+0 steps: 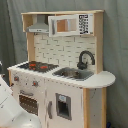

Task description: Play with the kitchen

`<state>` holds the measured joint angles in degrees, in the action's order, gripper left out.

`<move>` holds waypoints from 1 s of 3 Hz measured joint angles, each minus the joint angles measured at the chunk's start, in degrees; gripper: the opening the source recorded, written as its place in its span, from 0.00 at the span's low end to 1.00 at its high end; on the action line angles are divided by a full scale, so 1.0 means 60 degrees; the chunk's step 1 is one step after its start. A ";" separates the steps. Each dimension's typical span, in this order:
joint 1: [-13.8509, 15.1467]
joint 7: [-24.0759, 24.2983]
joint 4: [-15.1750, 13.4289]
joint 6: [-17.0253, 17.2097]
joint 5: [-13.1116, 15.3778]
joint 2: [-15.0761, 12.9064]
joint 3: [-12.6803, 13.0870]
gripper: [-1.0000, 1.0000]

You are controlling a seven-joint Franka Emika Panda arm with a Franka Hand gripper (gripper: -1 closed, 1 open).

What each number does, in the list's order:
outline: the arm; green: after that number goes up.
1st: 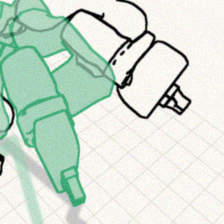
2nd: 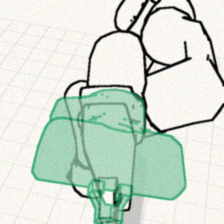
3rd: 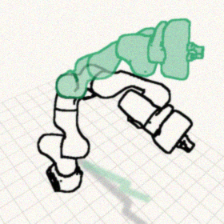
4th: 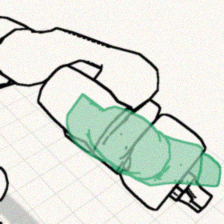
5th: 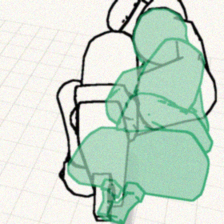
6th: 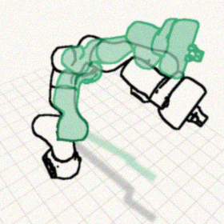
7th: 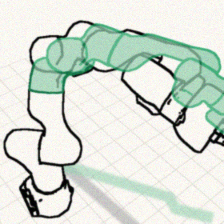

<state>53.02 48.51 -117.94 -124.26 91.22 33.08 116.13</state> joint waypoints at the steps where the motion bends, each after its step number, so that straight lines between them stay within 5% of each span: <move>1: -0.0212 -0.0938 0.0000 0.0243 0.0005 -0.0004 -0.0006 1.00; 3: -0.1009 -0.2439 -0.0044 0.1621 0.0004 -0.0394 -0.0184 1.00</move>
<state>46.97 33.87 -118.20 -114.54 91.25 30.71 115.03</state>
